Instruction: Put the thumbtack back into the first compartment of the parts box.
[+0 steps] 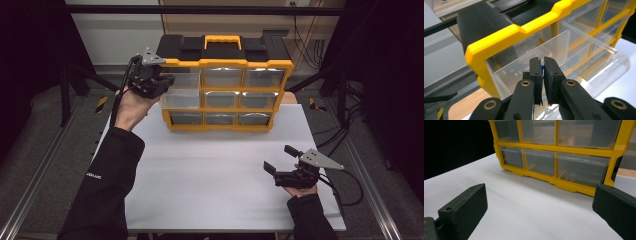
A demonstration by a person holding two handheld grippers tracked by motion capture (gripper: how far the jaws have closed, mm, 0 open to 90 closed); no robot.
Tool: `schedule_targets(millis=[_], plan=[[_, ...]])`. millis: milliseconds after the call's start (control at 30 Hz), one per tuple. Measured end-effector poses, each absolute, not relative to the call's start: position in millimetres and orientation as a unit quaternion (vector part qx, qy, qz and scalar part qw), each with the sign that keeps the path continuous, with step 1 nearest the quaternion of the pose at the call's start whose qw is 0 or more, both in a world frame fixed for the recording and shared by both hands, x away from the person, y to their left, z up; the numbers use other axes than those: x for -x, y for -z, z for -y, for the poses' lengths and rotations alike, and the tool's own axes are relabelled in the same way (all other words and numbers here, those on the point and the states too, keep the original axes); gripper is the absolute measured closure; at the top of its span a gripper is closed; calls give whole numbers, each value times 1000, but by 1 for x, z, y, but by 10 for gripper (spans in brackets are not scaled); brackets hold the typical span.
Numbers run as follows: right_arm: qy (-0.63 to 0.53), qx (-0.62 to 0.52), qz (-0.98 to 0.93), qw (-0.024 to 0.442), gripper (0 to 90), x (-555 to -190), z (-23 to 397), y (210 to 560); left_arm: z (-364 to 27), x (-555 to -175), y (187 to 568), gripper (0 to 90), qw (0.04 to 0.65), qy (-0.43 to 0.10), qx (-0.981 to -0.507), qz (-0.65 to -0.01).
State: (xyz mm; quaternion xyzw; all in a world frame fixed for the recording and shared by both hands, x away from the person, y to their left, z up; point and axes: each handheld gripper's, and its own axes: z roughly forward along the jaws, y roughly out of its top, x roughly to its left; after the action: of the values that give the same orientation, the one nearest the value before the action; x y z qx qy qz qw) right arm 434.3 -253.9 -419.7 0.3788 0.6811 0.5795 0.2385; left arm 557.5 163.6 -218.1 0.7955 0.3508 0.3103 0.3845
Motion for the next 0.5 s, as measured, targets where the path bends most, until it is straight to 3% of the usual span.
schedule_targets(millis=[500], plan=[[-583, -379, -679, 235, 4, -434, 254, 420, -164, -567, 226, 845, 374, -304, -799, -360]])
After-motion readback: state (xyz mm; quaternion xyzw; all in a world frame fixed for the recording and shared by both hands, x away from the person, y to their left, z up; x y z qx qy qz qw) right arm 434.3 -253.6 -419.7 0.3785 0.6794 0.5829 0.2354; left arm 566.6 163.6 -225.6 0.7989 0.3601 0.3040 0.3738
